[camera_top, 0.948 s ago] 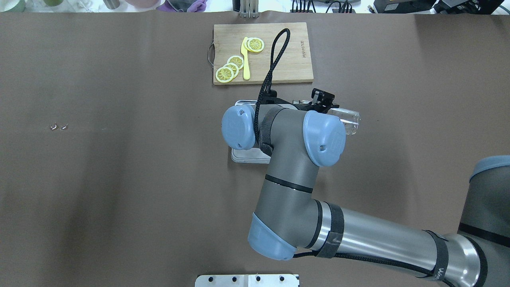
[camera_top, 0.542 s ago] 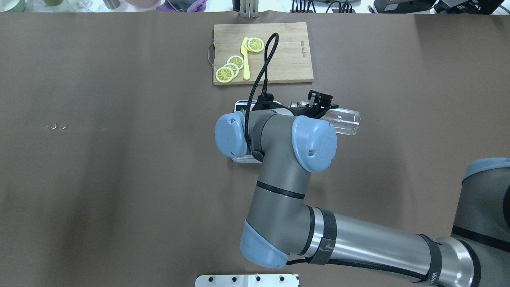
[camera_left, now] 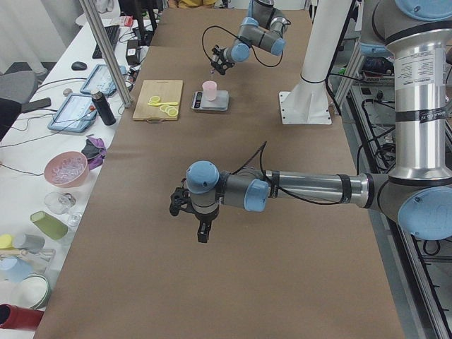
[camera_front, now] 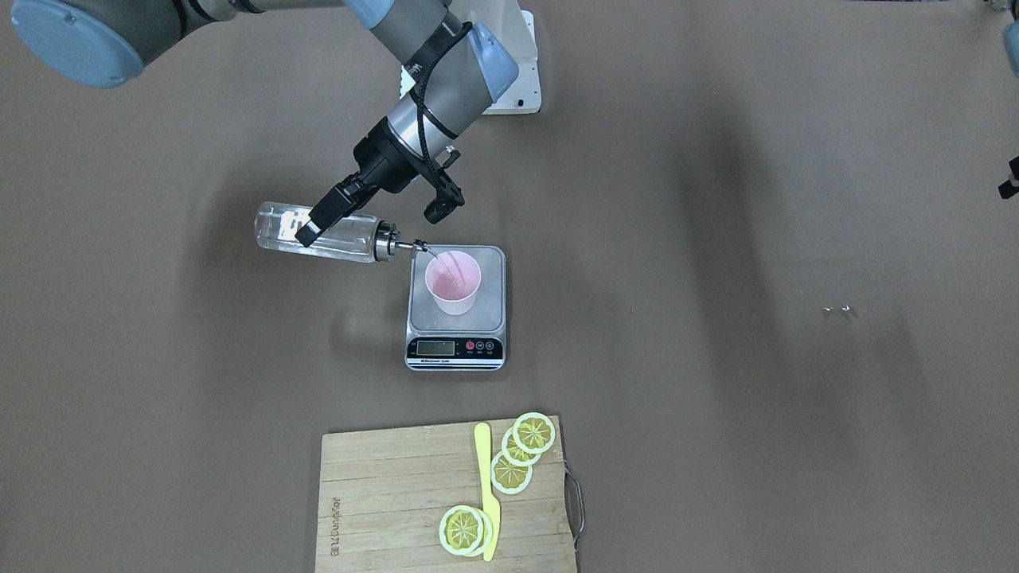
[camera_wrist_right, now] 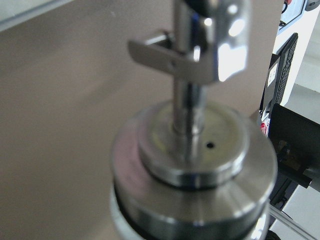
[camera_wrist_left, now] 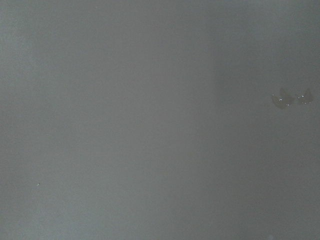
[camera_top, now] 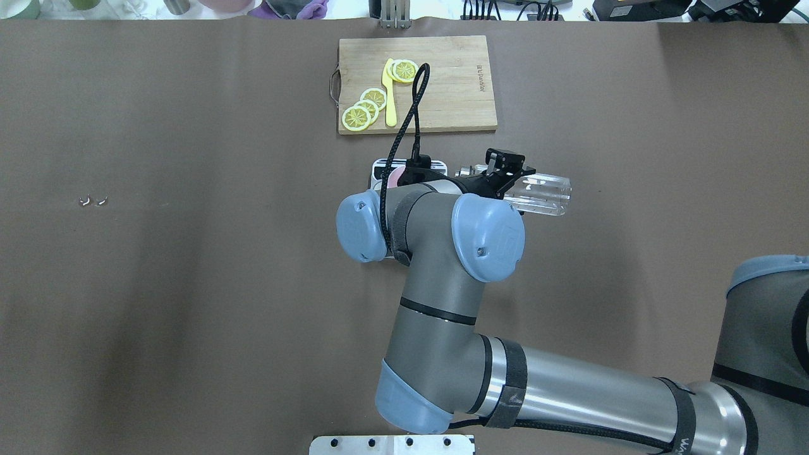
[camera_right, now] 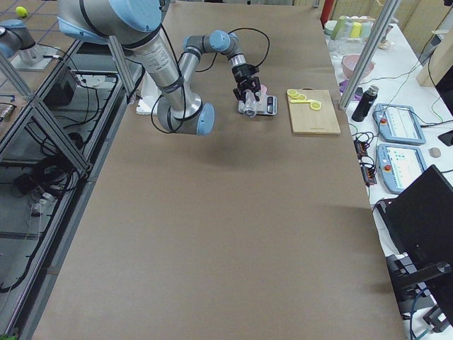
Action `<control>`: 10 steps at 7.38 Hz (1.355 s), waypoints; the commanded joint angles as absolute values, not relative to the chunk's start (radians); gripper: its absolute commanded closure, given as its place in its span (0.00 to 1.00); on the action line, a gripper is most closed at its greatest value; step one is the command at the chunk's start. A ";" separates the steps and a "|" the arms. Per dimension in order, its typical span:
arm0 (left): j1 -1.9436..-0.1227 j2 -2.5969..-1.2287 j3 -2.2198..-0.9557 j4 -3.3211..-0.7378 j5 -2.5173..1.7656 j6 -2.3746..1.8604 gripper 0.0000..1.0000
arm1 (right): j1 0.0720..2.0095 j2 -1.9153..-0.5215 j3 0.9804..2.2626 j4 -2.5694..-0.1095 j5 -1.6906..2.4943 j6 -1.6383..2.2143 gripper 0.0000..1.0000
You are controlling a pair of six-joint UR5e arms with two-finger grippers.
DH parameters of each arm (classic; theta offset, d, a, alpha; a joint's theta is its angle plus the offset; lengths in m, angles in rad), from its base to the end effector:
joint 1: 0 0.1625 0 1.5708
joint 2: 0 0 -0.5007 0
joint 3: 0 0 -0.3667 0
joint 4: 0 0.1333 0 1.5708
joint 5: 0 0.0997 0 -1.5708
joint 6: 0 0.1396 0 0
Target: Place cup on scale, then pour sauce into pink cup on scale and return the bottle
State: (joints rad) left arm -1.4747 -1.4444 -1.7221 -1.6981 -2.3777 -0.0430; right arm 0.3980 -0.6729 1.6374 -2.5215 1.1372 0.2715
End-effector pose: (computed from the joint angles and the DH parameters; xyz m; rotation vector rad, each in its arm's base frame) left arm 0.0076 -0.4179 0.7304 0.0876 0.8137 0.1115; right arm -0.5727 -0.4490 0.2985 0.3069 0.3271 -0.8837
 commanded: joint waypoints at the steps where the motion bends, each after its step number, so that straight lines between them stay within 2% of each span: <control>1: -1.474 -1.445 -1.723 -1.698 -2.378 -0.043 0.02 | 0.391 -0.673 1.637 -2.525 1.128 0.278 0.48; 6: -1.471 -1.447 -1.721 -1.700 -2.378 -0.043 0.02 | 0.388 -0.675 1.641 -2.527 1.114 0.284 0.48; 10: -1.471 -1.448 -1.724 -1.700 -2.378 -0.043 0.02 | 0.391 -0.791 1.785 -2.364 1.134 0.264 0.48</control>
State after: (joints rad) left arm -1.4711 -1.4480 -1.7230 -1.6996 -2.3777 -0.0426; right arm 0.3905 -0.7449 1.7408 -2.4263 1.1264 0.2702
